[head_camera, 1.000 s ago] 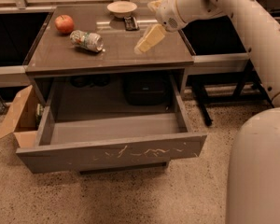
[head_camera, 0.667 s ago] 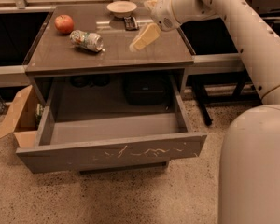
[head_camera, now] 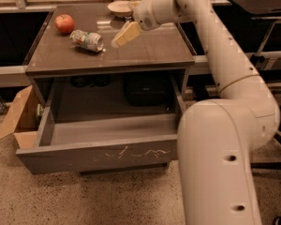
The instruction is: Place 7up can into top drawer
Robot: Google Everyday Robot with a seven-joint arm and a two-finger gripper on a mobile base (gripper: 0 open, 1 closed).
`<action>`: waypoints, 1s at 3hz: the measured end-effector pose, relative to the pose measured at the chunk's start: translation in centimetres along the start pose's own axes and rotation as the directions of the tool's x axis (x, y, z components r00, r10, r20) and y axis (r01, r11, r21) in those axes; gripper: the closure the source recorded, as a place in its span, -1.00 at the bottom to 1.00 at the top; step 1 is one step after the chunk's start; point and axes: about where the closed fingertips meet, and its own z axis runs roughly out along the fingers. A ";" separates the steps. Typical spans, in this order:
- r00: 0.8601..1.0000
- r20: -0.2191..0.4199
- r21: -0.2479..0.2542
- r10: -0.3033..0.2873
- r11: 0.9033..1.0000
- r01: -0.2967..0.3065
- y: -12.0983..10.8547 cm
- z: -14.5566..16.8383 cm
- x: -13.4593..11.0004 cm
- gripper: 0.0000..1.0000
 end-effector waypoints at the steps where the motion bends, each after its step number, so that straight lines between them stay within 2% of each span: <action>1: 0.999 0.023 -0.025 0.041 0.999 -0.040 -0.2 3.3 -0.9 -1.00; 2: 0.995 0.021 -0.054 0.102 0.993 -0.101 0.4 6.3 -1.8 -1.00; 3: 0.994 0.021 -0.052 0.104 0.993 -0.103 0.4 6.5 -1.8 -1.00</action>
Offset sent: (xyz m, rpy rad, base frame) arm 0.0412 0.0911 -0.0056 0.0678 0.1750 0.0038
